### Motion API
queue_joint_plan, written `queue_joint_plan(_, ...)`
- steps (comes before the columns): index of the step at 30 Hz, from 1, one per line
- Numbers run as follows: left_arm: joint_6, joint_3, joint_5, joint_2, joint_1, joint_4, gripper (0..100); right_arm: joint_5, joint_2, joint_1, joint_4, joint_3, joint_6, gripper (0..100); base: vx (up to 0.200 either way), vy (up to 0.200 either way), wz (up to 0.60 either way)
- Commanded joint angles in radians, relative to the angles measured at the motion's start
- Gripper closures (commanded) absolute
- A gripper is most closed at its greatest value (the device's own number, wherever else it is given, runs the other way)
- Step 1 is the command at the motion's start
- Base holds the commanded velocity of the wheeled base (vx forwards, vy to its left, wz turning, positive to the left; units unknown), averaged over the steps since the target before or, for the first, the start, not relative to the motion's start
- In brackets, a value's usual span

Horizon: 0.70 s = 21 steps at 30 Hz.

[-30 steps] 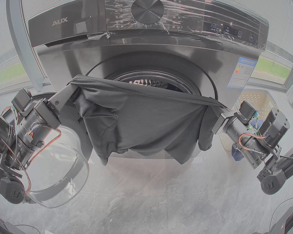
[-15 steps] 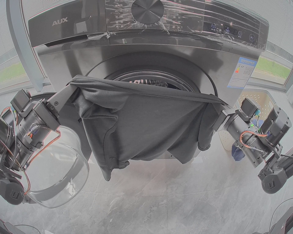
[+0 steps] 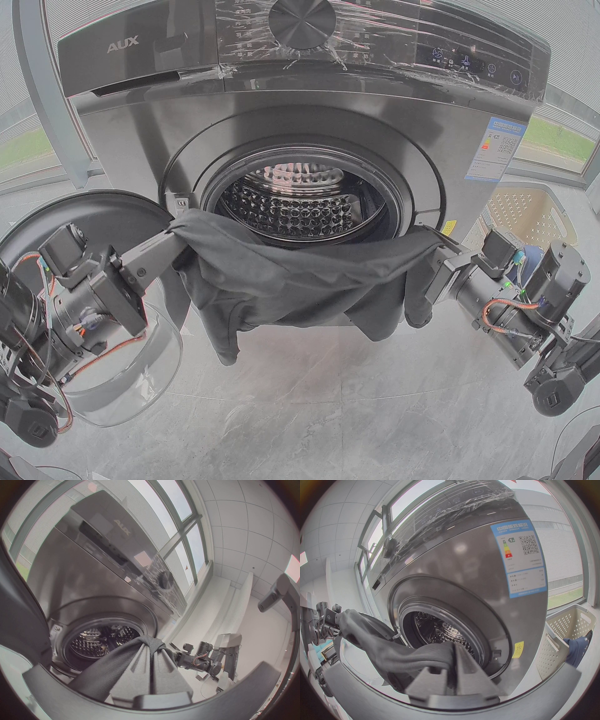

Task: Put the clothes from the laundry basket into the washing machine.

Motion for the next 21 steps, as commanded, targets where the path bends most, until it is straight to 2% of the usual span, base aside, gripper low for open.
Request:
queue_joint_plan(1,0.034,0.017,0.004,0.029,-0.104,0.016,100,-0.002,0.022,0.059,0.004,0.052,0.017,0,0.0,0.0,0.0)
queue_joint_plan(4,0.099,-0.012,0.017,0.055,-0.141,0.032,100,-0.004,0.047,0.094,0.011,0.119,0.023,0,0.0,0.0,0.0)
queue_joint_plan(6,0.117,-0.038,0.021,0.065,-0.142,0.032,100,-0.002,0.05,0.103,0.014,0.137,0.02,0,0.0,0.0,0.0)
queue_joint_plan(10,0.116,-0.083,0.02,0.075,-0.142,0.035,100,0.004,0.065,0.102,0.021,0.141,0.006,0,0.0,0.0,0.0)
queue_joint_plan(13,0.116,-0.115,0.021,0.084,-0.144,0.037,100,0.029,0.09,0.105,0.019,0.154,-0.005,0,0.0,0.0,0.0)
queue_joint_plan(18,0.119,-0.142,0.066,0.098,-0.162,0.034,100,0.036,0.133,0.138,0.004,0.274,0.003,0,0.0,0.0,0.0)
queue_joint_plan(21,0.119,-0.158,0.072,0.114,-0.161,0.032,100,0.039,0.146,0.143,0.004,0.329,0.004,0,0.0,0.0,0.0)
